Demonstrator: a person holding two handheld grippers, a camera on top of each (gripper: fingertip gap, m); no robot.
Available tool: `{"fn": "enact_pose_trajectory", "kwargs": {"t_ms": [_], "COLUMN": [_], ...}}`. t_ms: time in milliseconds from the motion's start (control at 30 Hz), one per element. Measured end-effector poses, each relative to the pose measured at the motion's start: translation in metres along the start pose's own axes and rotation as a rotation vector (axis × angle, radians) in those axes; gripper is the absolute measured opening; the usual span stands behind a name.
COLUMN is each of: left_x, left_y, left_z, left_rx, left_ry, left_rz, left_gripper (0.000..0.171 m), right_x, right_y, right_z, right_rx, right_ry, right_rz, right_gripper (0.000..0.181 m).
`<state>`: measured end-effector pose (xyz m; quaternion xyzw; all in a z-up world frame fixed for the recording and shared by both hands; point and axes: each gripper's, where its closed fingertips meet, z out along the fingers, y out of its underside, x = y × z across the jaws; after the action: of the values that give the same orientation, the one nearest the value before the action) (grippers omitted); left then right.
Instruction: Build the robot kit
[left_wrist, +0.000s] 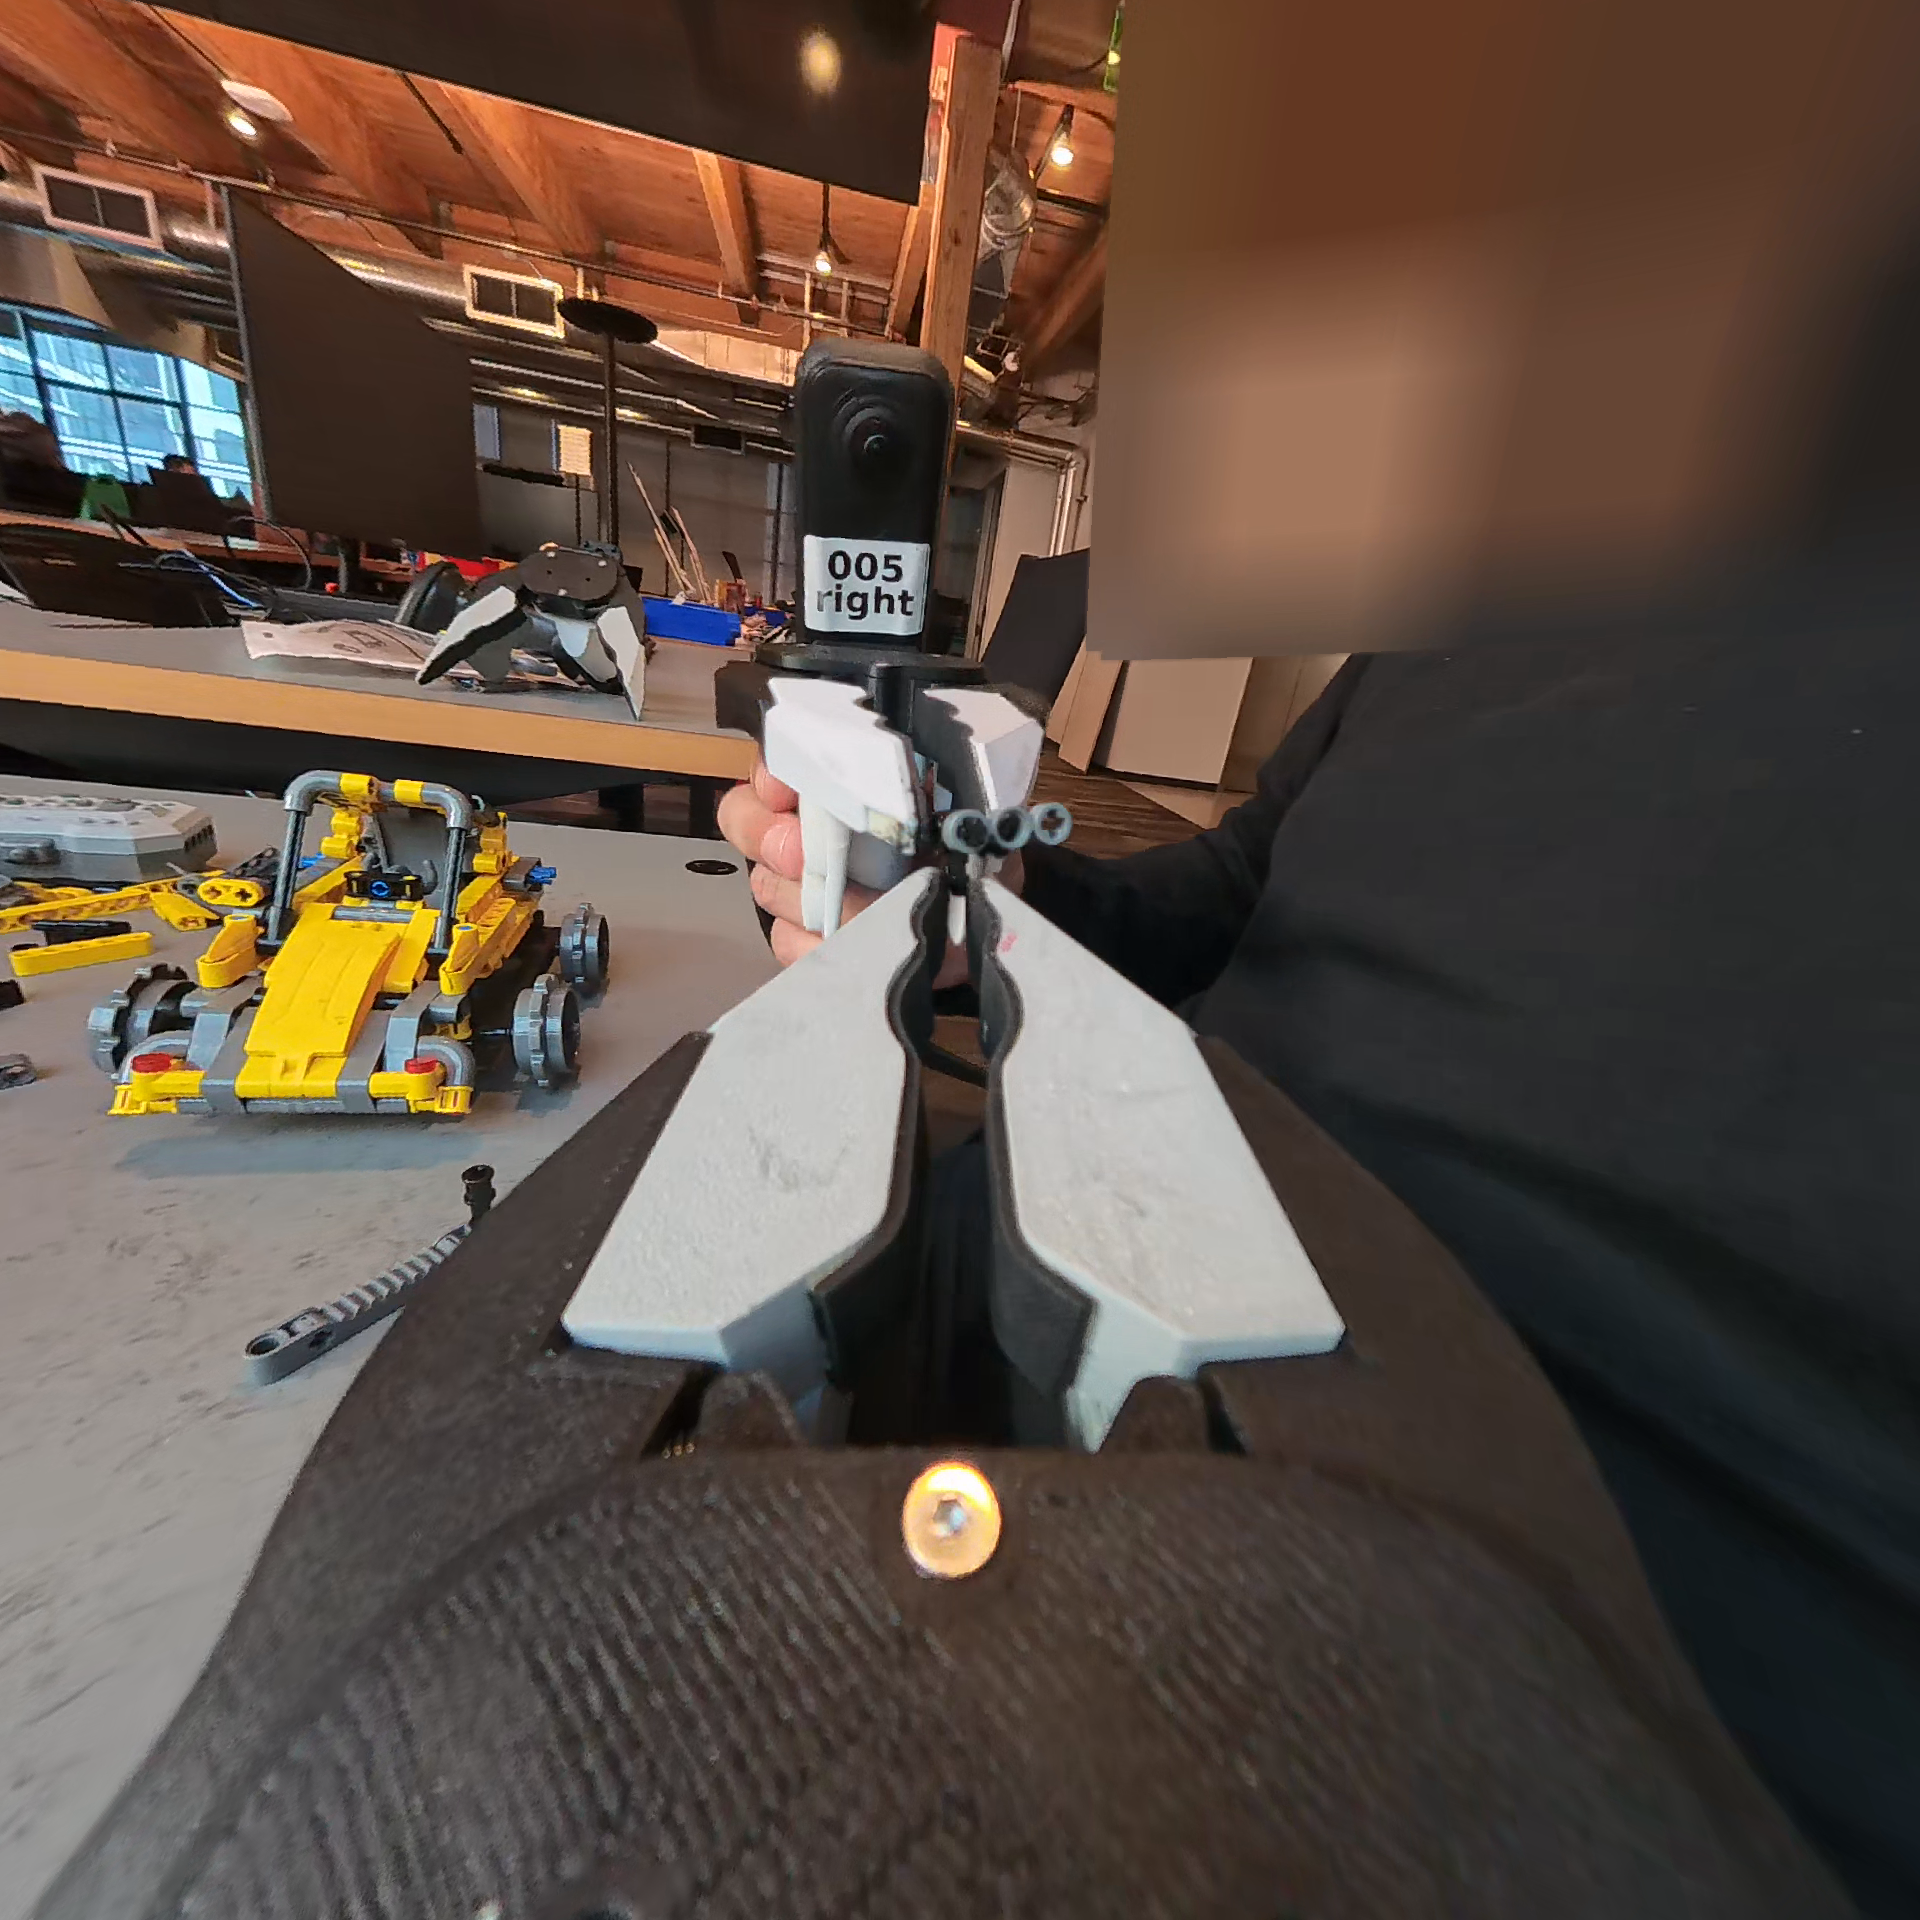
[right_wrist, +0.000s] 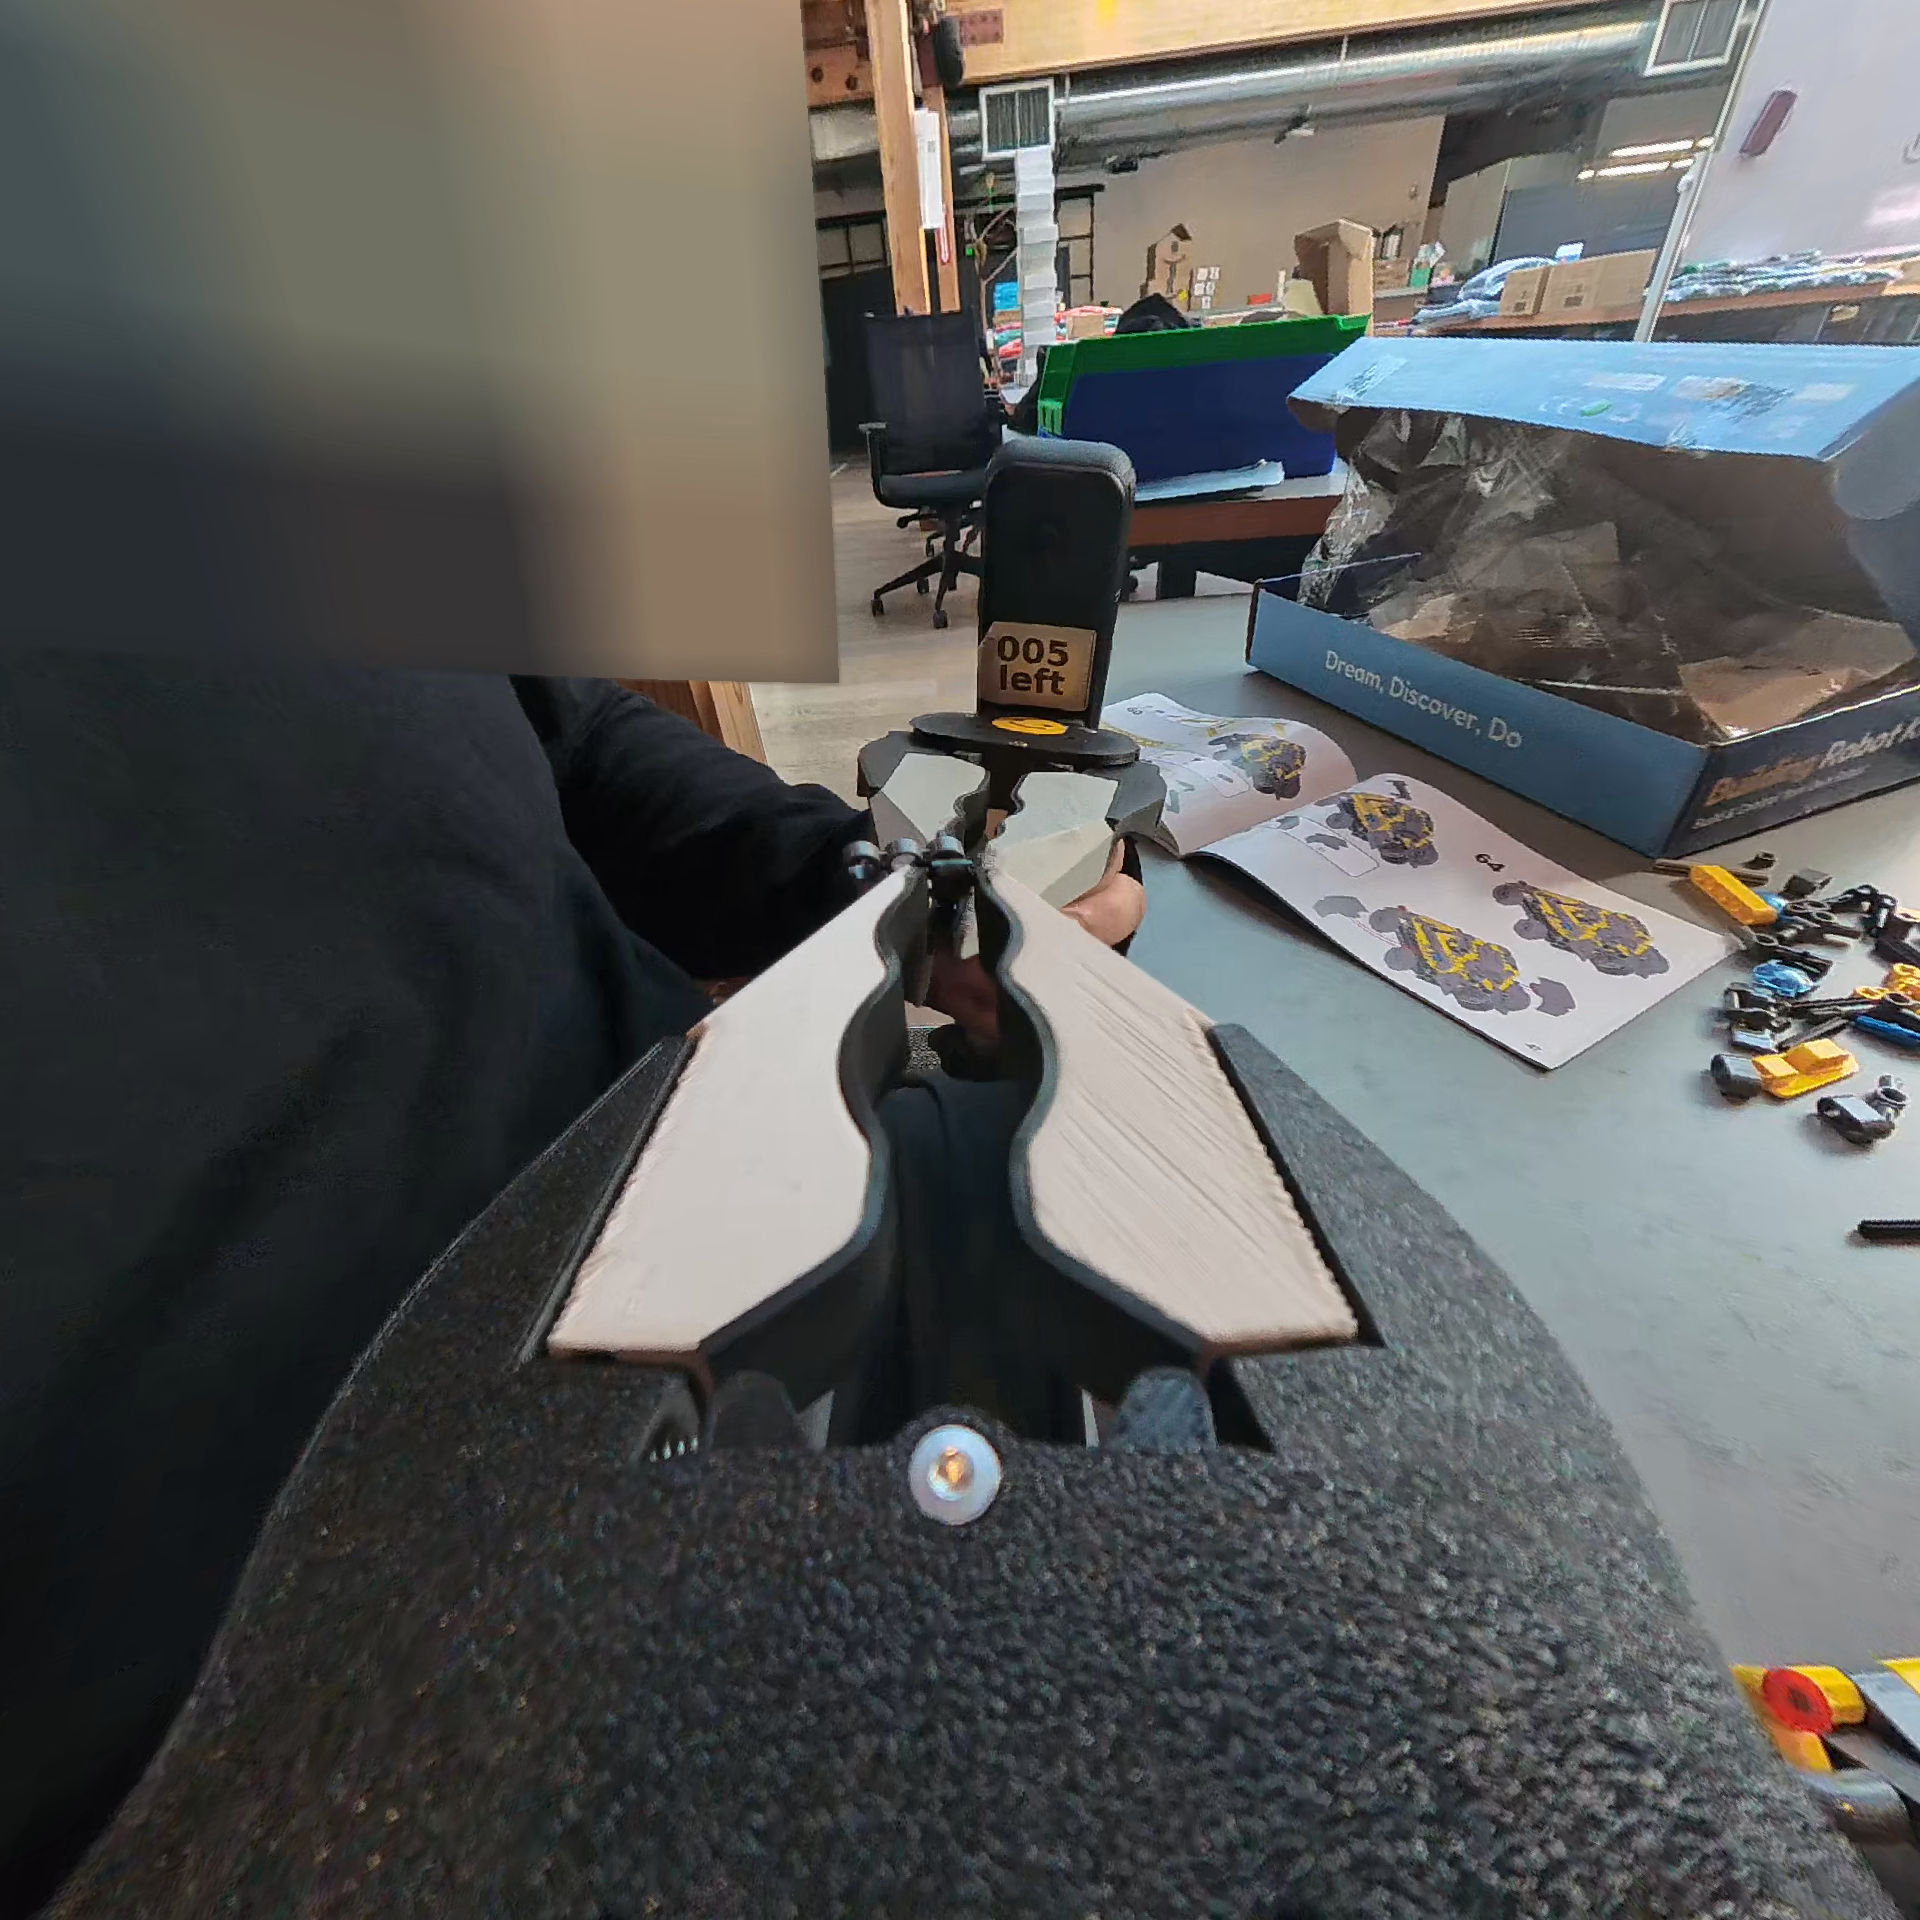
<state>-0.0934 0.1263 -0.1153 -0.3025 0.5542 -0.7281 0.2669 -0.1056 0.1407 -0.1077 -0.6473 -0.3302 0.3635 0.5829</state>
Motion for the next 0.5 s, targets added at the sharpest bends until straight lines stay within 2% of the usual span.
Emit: {"fn": "enact_pose_trajectory", "kwargs": {"t_ms": [233, 367, 500], "left_x": [-0.004, -0.017, -0.027], "left_y": [0.006, 0.019, 0.026], "left_z": [0.001, -0.005, -0.016], "left_rx": [-0.049, -0.161, -0.249], "left_ry": [-0.018, -0.087, -0.134], "left_rz": [-0.003, -0.001, -0.037], "left_gripper": [0.001, 0.001, 0.015], "right_x": [0.002, 0.013, 0.025], "right_y": [0.005, 0.016, 0.029], "right_z": [0.0, -0.001, -0.006], "right_rx": [-0.022, -0.095, -0.171], "right_ry": [0.001, 0.066, 0.136], "right_rz": [0.015, 0.015, -0.017], "right_gripper": [0.008, 0.008, 0.008]}}
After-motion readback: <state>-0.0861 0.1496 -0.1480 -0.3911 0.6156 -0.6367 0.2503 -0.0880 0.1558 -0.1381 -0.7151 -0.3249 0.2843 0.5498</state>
